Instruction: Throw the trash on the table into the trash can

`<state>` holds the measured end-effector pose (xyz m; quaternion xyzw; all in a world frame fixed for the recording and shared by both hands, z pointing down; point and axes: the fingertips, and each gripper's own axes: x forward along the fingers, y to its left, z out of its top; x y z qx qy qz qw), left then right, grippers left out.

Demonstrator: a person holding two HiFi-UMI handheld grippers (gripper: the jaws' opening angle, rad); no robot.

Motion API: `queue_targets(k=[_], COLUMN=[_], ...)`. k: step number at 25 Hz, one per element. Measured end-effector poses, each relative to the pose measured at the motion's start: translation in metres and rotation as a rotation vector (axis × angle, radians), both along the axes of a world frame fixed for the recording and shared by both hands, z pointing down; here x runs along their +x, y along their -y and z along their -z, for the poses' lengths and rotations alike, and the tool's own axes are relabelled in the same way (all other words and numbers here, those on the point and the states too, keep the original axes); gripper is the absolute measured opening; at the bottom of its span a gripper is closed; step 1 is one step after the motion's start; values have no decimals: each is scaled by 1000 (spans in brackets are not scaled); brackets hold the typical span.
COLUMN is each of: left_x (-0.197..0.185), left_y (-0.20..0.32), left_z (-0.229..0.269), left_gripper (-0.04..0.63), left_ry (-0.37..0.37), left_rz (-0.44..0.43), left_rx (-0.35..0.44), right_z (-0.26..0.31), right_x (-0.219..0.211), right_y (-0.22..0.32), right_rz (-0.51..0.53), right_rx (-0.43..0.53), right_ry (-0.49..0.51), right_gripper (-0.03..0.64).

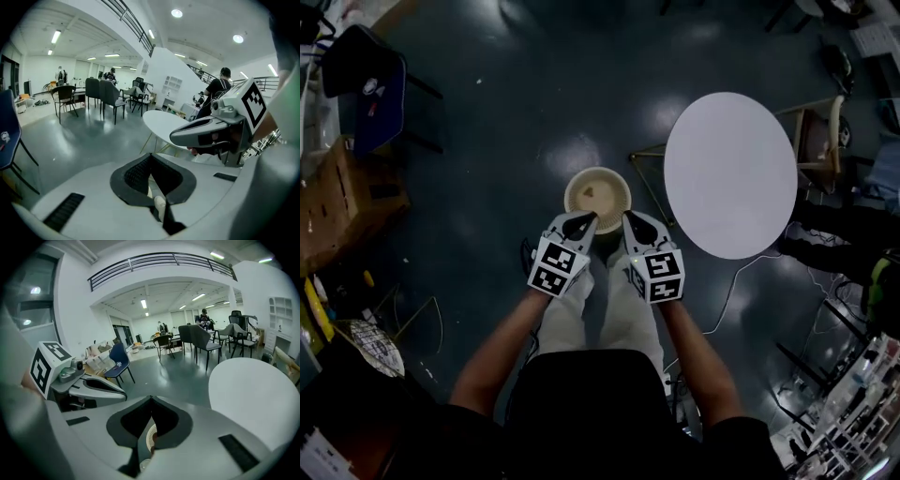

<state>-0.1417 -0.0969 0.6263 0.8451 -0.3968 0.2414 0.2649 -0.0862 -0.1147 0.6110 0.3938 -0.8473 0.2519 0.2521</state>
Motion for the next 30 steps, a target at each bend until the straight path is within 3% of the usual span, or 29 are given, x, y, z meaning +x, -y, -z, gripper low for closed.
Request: queue_targets(k=[14,30], left_x=[8,8], left_y=[-17,-13], left_z=[159,275], left_gripper=[15,15], left_ry=[-89,-157], left_rz=[-21,-19], left_rx=[203,406], right_z=[153,271], right_x=[-1,-6], right_y=[-10,-20], right_rz=[-120,-142], right_rx=[183,402], right_ry=[101,157], right_gripper=[18,18])
